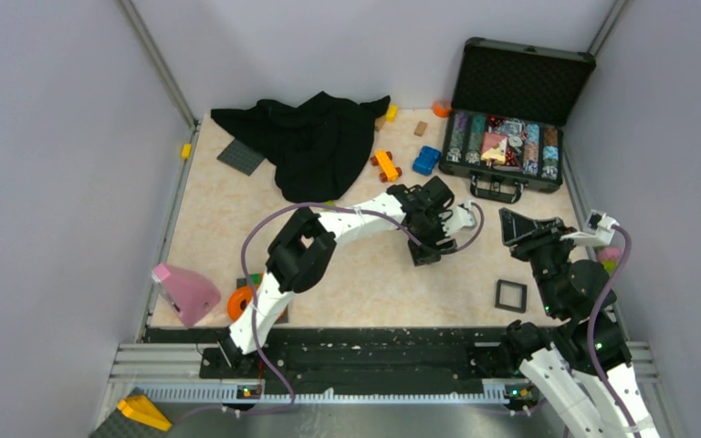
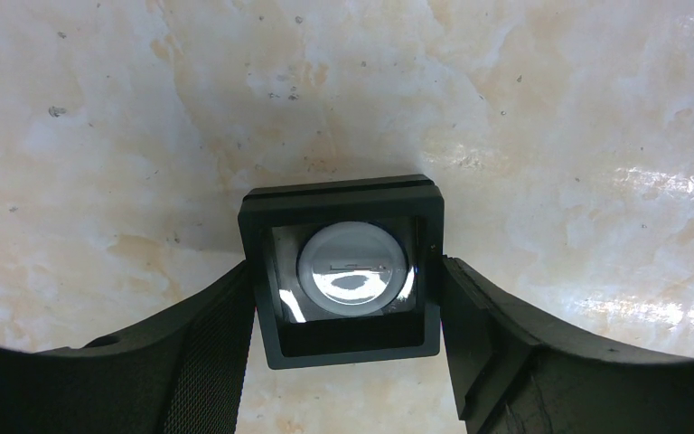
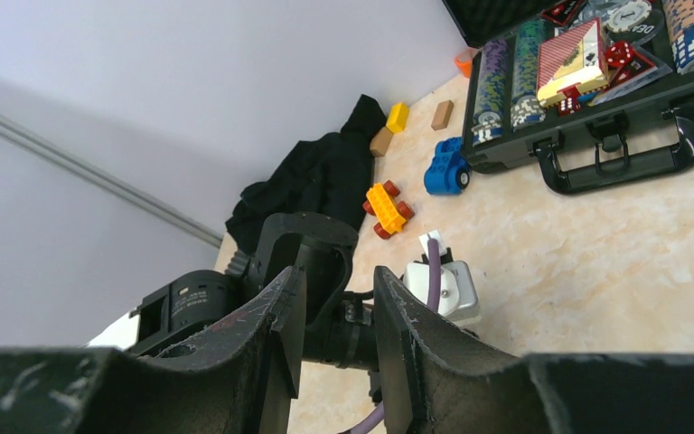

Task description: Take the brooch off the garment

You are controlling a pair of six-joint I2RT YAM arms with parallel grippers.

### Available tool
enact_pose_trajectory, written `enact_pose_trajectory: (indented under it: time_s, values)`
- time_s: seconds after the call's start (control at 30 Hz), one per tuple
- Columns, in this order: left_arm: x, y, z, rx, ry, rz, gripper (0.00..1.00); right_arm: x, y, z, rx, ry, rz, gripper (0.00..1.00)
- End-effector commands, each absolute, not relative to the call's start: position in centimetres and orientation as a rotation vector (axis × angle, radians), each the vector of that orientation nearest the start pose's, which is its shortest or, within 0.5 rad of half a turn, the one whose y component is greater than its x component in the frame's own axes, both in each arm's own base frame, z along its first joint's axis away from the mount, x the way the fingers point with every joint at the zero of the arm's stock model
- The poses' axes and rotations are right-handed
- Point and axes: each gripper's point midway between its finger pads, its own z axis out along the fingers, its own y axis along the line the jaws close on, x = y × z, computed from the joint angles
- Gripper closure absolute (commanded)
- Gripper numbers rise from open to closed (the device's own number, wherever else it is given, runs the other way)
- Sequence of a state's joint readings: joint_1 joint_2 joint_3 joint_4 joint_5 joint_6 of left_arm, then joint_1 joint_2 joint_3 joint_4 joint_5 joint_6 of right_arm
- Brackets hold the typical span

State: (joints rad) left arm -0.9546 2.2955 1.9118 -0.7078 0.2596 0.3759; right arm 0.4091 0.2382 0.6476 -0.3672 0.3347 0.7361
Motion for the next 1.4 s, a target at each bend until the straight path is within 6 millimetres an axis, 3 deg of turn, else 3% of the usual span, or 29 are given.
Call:
enact_pose_trajectory:
  time_s: [0.0,0.23,0.5,0.6,0.83,1.07,1.37]
  values:
    - [28.1,-45.5,4.8,1.737,2.033,-0.536,0.37,20.8,5.7,31.0,0.517,1.473,0.664,0.65]
    - [28.2,-45.3,4.3,1.743,2.045,-0.510,0.33,20.8,5.7,31.1,0.515,1.473,0.664,0.65]
    - [28.4,-45.3,4.5,1.730,2.045,-0.498,0.07,20.9,5.8,31.0,0.516,1.474,0.665,0.65]
    - [28.4,-45.3,4.4,1.729,2.049,-0.496,0.03,20.9,5.8,31.1,0.514,1.473,0.665,0.65]
    - [28.7,-45.3,4.8,1.720,2.042,-0.482,0.02,20.8,5.9,31.2,0.509,1.474,0.672,0.65]
    - [28.7,-45.9,6.7,1.685,1.999,-0.520,0.02,20.9,6.1,31.3,0.502,1.480,0.672,0.65]
    - [28.3,-45.8,6.9,1.686,2.004,-0.542,0.02,21.0,6.3,31.1,0.495,1.488,0.677,0.65]
